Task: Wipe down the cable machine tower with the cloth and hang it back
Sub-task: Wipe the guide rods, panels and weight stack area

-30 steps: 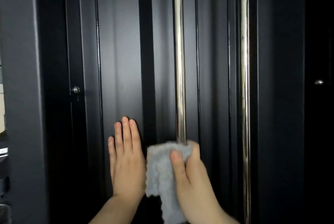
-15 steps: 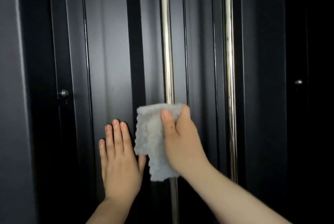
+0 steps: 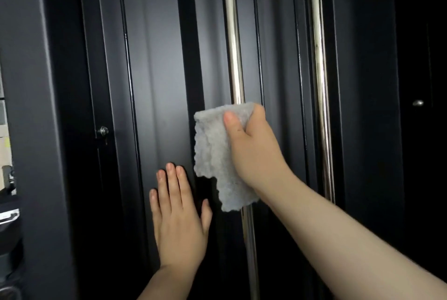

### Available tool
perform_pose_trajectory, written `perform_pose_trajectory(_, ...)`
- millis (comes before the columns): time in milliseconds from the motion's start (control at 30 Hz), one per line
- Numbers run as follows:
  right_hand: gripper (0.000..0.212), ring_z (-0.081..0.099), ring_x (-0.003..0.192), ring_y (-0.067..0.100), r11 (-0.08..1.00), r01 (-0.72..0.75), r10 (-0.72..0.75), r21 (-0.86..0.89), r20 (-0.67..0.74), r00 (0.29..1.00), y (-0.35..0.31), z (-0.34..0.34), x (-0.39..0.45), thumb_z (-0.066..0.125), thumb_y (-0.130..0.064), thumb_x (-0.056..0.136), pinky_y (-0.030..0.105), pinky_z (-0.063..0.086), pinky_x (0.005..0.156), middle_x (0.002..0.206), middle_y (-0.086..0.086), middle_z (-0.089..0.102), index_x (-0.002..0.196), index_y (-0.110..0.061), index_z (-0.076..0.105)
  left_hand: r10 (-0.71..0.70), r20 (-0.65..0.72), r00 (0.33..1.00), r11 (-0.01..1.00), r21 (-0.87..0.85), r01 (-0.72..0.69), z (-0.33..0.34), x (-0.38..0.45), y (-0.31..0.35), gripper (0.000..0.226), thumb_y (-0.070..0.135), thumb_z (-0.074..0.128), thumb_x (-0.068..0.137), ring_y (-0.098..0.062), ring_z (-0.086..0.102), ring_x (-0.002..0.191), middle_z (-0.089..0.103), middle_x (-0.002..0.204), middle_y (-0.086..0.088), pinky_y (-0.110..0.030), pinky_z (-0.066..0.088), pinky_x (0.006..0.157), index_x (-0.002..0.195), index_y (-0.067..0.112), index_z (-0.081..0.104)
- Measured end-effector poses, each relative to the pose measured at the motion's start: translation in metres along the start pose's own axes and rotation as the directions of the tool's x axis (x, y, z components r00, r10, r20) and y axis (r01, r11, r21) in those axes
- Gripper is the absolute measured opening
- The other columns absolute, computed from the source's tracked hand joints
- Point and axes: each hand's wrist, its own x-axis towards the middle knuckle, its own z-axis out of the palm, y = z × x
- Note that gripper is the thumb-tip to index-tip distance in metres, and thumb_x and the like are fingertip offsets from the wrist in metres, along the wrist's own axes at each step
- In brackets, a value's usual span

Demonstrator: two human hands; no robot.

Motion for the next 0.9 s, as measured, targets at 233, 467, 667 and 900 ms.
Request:
perform_pose_trajectory(233,0.045,0.058,0.108,0.01,0.98,-0.008,0.001,-0.198,-0.035,0.999,0.029,0.013,-0.06,0.039,-0.043,0.095,0.029,0.05,0.086,0.128,-0.009,0.053,0.135,-0.029,0.026,0.005,0.043,0.999,1.0,-0.001,-0.005,-0.001,0.001,-0.002,0.077,0.044,0.029,0.096,-0.028,-0.001,0.151,0.004,0.161,-0.015,-0.044,0.0,0.122,0.154,0.002,0.002)
perform_pose_trajectory(467,0.045,0.062,0.096,0.016,0.961,0.138,-0.157,-0.24,-0.063,0.986,0.01,0.01,-0.015,0.036,-0.042,0.097,0.032,0.051,0.078,0.118,-0.001,0.059,0.137,-0.024,0.025,-0.001,0.01,1.0,1.0,-0.017,0.001,0.0,0.0,-0.002,0.079,0.038,0.039,0.091,-0.026,-0.002,0.151,0.006,0.161,-0.015,-0.043,0.001,0.122,0.154,0.001,0.007)
perform_pose_trajectory(667,0.056,0.06,0.108,0.002,0.988,0.014,-0.026,-0.152,-0.076,0.997,0.059,0.024,-0.089,0.03,-0.063,0.087,0.03,0.053,0.09,0.125,-0.012,0.057,0.138,-0.043,0.018,-0.021,0.048,0.999,0.997,-0.071,0.024,-0.004,0.001,0.0,0.067,0.039,-0.009,0.102,-0.023,-0.008,0.15,0.008,0.16,-0.016,-0.044,0.002,0.121,0.151,-0.003,0.01)
perform_pose_trajectory(900,0.045,0.059,0.107,0.011,0.989,0.107,-0.118,-0.102,-0.112,0.987,-0.006,0.009,0.004,0.032,-0.046,0.096,0.038,0.051,0.089,0.126,-0.009,0.056,0.138,-0.036,0.021,-0.007,-0.004,1.0,1.0,0.005,0.007,0.001,0.0,-0.002,0.08,0.04,0.043,0.088,-0.025,0.006,0.151,0.014,0.162,-0.014,-0.042,0.008,0.12,0.153,0.002,0.018)
